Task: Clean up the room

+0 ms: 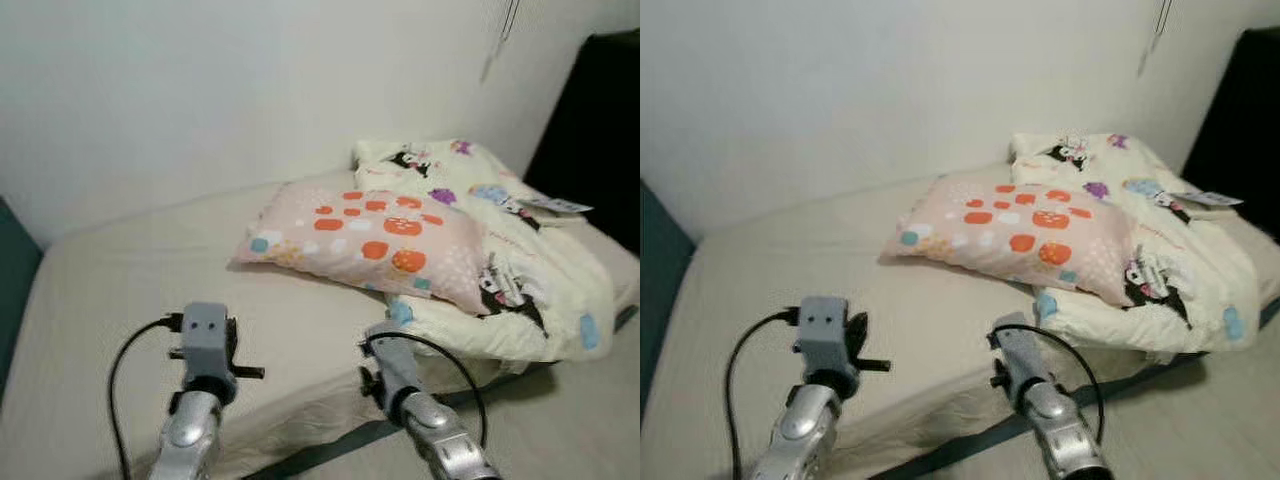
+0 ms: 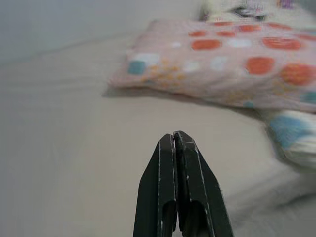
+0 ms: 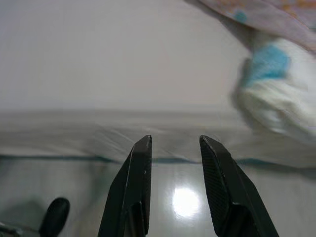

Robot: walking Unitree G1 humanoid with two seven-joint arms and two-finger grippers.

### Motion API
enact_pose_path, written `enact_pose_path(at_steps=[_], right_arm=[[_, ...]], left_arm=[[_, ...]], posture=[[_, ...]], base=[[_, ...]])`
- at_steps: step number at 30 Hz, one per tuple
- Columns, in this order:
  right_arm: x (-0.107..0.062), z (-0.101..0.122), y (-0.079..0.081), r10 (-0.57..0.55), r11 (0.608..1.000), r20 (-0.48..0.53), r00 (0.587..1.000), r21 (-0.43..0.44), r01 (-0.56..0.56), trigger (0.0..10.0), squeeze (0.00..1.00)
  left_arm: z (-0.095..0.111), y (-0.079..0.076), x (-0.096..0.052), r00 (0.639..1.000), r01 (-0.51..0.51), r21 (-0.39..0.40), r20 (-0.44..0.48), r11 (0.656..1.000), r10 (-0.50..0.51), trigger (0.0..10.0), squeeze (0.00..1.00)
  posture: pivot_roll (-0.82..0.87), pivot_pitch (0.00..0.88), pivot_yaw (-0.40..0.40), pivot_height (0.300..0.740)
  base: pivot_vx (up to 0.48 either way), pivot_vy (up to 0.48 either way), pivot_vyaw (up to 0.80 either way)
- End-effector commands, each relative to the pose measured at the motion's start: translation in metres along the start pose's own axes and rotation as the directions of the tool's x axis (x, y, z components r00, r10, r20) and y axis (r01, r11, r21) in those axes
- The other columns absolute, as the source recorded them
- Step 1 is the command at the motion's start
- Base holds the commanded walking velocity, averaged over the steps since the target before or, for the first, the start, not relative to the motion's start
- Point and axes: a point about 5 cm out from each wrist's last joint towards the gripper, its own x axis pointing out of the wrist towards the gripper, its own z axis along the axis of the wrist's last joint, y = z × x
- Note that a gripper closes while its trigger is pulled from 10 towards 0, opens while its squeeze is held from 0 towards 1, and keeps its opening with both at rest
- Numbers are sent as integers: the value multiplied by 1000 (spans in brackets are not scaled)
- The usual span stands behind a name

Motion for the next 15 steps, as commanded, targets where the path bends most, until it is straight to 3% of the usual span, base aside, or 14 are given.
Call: enact_pose_path(at_steps=[1, 15], right_arm=[[1, 3, 4, 9, 1000, 12, 1000, -8, -9, 10000, 0], [2, 3, 6, 12, 1000, 12, 1000, -8, -12, 10000, 0]], left_arm=[[-4, 5, -2, 1000, -12, 16, -22, 1000, 12, 10000, 0], [-4, 5, -1, 1000, -13, 18, -23, 1000, 13, 10000, 0]], posture=[[-62, 96, 8, 740], [-57, 97, 11, 740]], base=[[0, -315, 800], [0, -314, 800]])
